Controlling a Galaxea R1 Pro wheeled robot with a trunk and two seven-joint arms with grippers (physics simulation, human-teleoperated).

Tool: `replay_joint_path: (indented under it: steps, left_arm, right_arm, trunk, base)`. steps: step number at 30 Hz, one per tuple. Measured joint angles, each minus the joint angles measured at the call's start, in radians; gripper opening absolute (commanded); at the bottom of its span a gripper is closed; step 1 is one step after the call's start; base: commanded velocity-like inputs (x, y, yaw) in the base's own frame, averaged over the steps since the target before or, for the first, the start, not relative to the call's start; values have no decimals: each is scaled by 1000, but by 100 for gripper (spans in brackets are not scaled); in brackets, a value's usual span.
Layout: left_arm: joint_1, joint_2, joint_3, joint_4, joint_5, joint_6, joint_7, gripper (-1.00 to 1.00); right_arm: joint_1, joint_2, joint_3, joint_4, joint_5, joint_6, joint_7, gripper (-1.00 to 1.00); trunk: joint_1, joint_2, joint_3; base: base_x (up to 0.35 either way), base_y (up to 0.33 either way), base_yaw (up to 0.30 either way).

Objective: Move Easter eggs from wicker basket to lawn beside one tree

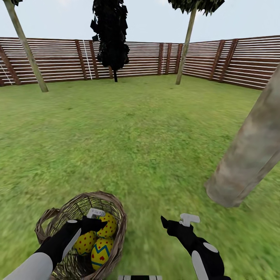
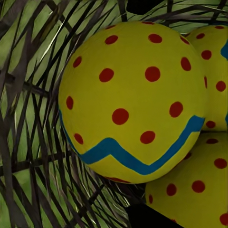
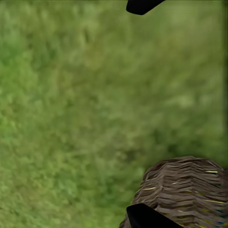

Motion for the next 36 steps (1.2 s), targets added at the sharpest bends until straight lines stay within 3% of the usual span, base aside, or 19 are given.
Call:
replay_joint_path:
  steps: [11,20,36]
  left_arm:
    - [0,-1,1,-2,0,-14,0,100]
    - [1,-2,1,-2,1,-29,0,100]
    - [1,-1,4,-14,3,-39,0,100]
  right_arm:
    - [0,0,1,0,0,0,0,100]
    - [0,0,2,0,0,0,0,100]
    - [0,0,2,-2,3,0,1,100]
  trunk:
    - [0,0,0]
    - [4,-2,-35]
    - [4,-2,-35]
  base:
    - [0,0,0]
    - [0,0,0]
    - [0,0,0]
